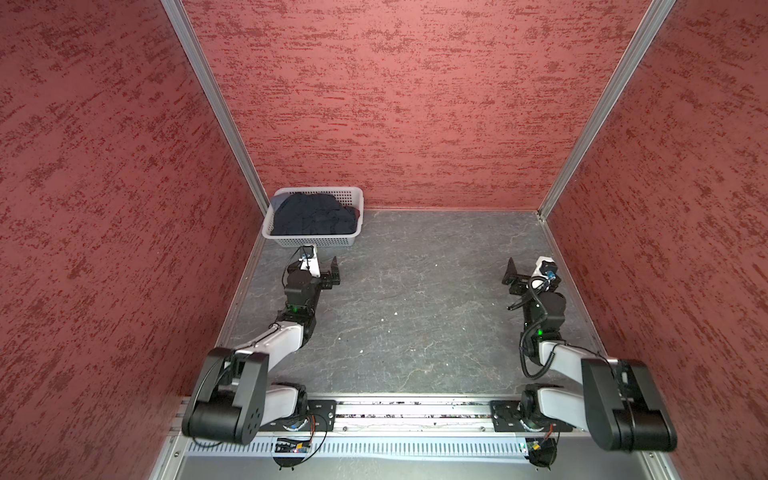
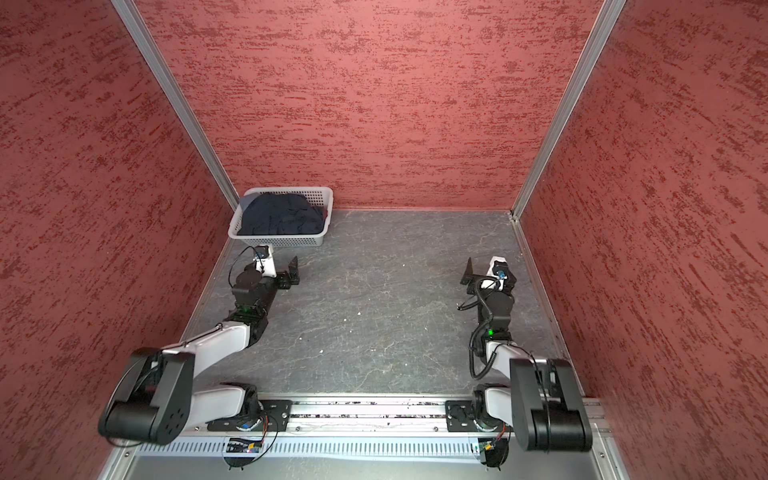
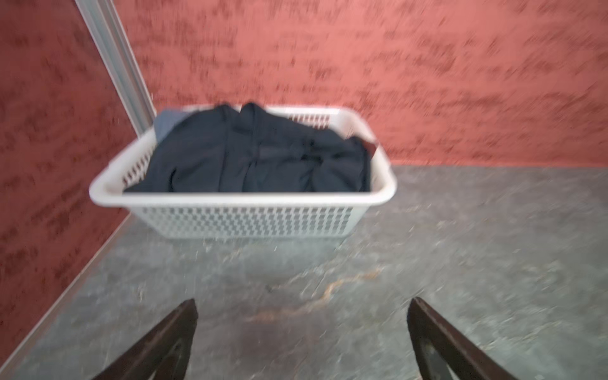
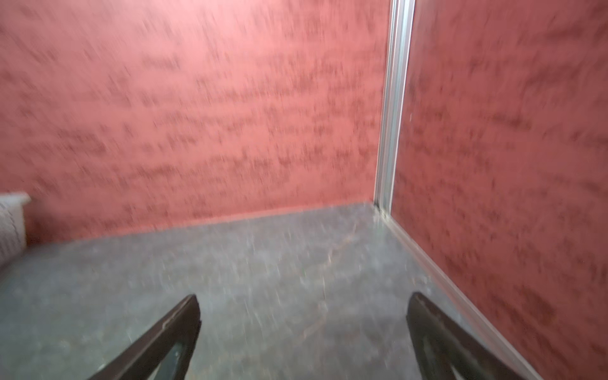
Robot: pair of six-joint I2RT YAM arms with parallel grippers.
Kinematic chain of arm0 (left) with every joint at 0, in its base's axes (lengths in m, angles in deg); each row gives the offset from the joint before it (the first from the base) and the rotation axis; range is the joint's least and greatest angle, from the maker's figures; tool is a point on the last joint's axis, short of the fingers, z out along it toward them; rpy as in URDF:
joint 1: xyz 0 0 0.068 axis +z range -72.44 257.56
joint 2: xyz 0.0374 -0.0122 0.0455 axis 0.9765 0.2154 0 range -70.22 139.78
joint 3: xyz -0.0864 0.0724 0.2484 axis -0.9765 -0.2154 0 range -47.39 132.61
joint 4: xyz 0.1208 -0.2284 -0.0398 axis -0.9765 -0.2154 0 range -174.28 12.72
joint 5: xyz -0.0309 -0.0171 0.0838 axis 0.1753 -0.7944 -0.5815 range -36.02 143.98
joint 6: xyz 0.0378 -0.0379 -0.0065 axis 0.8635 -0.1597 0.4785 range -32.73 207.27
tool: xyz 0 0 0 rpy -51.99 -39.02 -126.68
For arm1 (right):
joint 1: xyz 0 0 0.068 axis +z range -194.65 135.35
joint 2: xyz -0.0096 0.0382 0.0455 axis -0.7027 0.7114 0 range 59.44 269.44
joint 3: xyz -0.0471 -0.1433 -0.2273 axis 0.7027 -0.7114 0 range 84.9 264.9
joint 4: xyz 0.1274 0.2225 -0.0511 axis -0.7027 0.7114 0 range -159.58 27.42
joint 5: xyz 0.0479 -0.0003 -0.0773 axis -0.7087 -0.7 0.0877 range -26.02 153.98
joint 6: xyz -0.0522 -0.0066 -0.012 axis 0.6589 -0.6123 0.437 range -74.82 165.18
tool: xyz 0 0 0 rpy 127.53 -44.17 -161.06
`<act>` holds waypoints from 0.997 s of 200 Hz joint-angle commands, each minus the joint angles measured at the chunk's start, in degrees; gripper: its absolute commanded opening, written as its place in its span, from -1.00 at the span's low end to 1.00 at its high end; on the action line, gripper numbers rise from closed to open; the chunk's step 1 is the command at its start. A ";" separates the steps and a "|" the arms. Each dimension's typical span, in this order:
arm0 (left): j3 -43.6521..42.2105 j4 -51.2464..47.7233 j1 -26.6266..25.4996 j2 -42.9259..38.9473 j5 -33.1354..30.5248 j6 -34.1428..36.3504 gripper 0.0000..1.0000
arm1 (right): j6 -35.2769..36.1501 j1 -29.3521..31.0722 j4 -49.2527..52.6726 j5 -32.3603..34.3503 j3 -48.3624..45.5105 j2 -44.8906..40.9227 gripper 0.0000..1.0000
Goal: Fold and stack the tank tops
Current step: 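Reach the left gripper into the white basket and grasp the top navy tank top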
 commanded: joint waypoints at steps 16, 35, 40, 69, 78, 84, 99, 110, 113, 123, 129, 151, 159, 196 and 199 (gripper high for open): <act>3.95 -14.22 -2.93 -10.02 -0.99 -8.83 0.99 | -7.12 1.02 19.06 -5.03 6.61 -9.65 0.98; 6.16 -19.35 -2.96 -13.63 -2.42 -19.26 0.99 | -10.79 1.15 27.77 -8.32 9.84 -13.04 0.98; 6.64 -20.99 -2.81 -14.47 -2.98 -22.08 0.99 | -11.50 1.15 29.24 -9.31 10.21 -14.08 0.98; 8.89 -33.93 2.17 -18.46 0.37 -37.04 0.99 | -20.80 1.15 35.89 -7.41 11.38 -21.41 0.98; 7.69 -31.86 5.87 -19.00 6.19 -37.94 0.99 | -24.63 1.14 36.39 -6.53 10.53 -24.02 0.98; 6.67 -29.55 8.72 -18.84 11.24 -38.99 0.99 | -27.78 1.09 37.32 -5.14 9.87 -26.08 0.98; 7.77 -30.10 13.50 -15.98 17.58 -40.52 0.99 | -30.71 0.97 33.78 -6.21 7.02 -29.64 0.98; 11.44 -34.08 13.90 -12.39 19.03 -37.42 0.99 | -29.65 0.96 30.74 -8.60 5.78 -30.18 0.98; 12.55 -35.13 13.70 -11.50 18.88 -36.53 0.99 | -29.35 0.97 30.92 -9.18 6.01 -29.95 0.98; 15.39 -37.70 12.26 -8.81 17.16 -34.17 0.99 | -28.83 0.93 34.16 -9.45 8.09 -28.29 0.98; 16.87 -39.11 11.26 -7.54 15.25 -33.18 0.99 | -28.34 0.93 36.86 -9.70 9.87 -26.78 0.98; 22.81 -42.12 9.40 -1.42 14.29 -31.22 0.99 | -26.75 0.97 43.50 -12.52 15.42 -20.30 0.98; 25.18 -42.86 8.43 1.30 13.78 -30.52 0.99 | -26.24 1.05 44.52 -13.85 16.71 -18.12 0.98; 41.64 -53.42 5.91 17.05 8.62 -29.83 0.99 | -26.40 2.05 47.63 -16.40 20.69 -10.23 0.98; 42.86 -54.01 5.85 18.27 8.30 -29.93 0.99 | -26.37 2.26 47.81 -16.38 20.96 -9.80 0.98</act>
